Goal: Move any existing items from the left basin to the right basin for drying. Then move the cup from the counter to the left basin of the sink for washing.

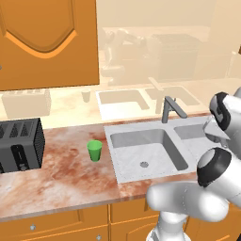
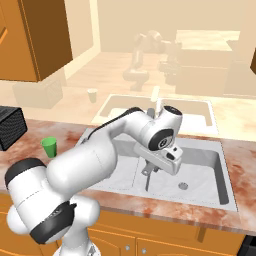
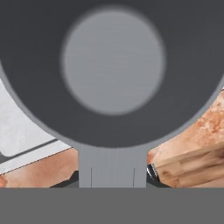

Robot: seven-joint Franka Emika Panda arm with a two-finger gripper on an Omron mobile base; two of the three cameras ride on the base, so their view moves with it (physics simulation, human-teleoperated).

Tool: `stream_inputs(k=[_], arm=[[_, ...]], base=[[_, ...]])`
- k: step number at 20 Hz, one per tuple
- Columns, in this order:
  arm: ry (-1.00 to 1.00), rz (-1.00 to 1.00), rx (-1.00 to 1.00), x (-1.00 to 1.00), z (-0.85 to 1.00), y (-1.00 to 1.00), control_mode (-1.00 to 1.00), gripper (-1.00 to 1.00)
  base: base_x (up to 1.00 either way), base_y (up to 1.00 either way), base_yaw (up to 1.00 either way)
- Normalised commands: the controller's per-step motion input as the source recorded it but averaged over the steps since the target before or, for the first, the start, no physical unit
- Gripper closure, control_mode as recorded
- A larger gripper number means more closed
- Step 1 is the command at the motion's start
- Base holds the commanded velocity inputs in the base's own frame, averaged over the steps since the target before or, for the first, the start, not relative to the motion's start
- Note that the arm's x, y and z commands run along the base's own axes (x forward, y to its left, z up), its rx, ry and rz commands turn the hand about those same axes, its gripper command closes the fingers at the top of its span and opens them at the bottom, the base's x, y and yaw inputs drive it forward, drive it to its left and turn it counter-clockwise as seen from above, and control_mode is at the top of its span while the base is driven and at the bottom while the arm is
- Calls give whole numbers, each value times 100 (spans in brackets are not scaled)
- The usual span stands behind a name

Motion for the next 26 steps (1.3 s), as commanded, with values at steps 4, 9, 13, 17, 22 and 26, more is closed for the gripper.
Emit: stream_inputs(k=[4, 9, 13, 17, 22, 26], arm=[[0, 0, 0, 21, -34, -34, -100, 100], [0, 0, 0, 32, -31, -27, -100, 100], [0, 0, 0, 41, -25, -12, -100, 100], [0, 0, 0, 40, -27, -15, -100, 100], [0, 0, 2, 26, -35, -26, -100, 100], [-1, 0, 2, 17, -36, -25, -100, 100]], base=[[0, 0, 0], [0, 0, 0], [0, 0, 0], [0, 0, 0], [0, 0, 0], [0, 0, 0]])
